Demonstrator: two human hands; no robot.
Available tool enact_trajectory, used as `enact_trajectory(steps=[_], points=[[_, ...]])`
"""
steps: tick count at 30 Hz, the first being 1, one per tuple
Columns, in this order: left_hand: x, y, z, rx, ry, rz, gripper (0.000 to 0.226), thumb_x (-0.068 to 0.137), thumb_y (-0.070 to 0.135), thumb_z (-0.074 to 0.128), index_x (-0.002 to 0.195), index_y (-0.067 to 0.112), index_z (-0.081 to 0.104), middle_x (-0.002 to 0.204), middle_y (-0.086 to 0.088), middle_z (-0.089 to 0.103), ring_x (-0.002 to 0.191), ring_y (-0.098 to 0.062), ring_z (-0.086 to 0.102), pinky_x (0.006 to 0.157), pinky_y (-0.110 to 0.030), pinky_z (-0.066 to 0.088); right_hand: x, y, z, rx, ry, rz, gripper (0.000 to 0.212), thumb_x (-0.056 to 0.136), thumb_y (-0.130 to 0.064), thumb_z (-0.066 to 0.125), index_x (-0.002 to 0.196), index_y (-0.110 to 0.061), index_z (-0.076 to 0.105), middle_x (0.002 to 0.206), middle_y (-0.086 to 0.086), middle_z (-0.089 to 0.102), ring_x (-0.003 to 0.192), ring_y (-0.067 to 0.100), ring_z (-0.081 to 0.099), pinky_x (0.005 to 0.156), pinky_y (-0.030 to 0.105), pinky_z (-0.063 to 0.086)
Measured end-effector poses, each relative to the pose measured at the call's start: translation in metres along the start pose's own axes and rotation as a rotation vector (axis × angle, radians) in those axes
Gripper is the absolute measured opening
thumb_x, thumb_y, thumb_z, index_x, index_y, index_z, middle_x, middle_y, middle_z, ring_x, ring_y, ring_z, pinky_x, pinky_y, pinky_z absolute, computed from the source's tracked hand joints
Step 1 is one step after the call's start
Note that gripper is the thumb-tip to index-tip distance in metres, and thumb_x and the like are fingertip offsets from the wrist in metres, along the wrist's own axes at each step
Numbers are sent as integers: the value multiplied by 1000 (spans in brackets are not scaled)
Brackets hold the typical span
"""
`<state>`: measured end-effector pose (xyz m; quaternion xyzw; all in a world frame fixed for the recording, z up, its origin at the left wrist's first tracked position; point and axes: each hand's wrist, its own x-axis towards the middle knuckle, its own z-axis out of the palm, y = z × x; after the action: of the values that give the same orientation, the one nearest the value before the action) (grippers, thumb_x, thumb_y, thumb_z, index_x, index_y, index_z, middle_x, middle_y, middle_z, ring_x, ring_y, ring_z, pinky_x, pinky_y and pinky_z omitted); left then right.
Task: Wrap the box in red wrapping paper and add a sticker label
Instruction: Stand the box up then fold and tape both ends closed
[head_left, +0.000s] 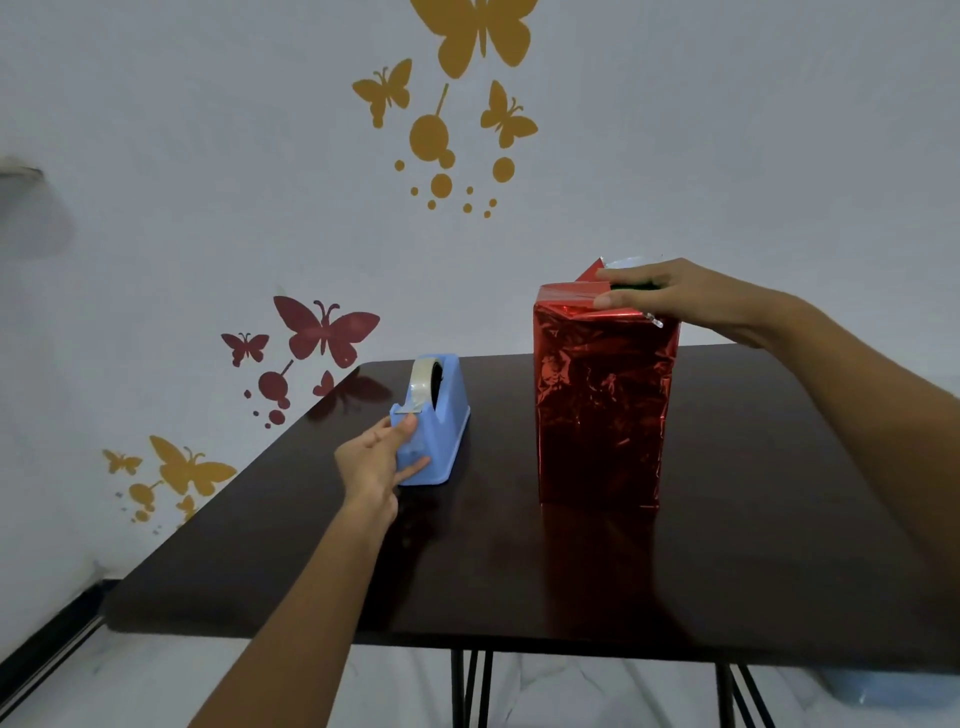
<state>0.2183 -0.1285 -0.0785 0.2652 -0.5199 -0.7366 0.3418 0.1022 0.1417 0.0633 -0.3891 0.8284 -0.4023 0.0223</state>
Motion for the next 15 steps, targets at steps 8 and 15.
enact_trajectory(steps=[8,15], points=[[-17,-16,-12,-24,102,-30,18,78,2,73,94,-1,69,122,-12,63,102,-25,63,69,-33,59,-7,-6,3,-16,10,-2,62,84,-40,62,140,-22,44,145,-5,40,115,3,47,95,16,31],[-75,87,39,117,-443,291,11,69,34,76,79,32,76,135,11,55,124,-8,48,112,-40,26,-1,3,3,10,-1,-16,65,82,-40,65,140,-21,43,147,-5,38,128,8,38,102,20,24]])
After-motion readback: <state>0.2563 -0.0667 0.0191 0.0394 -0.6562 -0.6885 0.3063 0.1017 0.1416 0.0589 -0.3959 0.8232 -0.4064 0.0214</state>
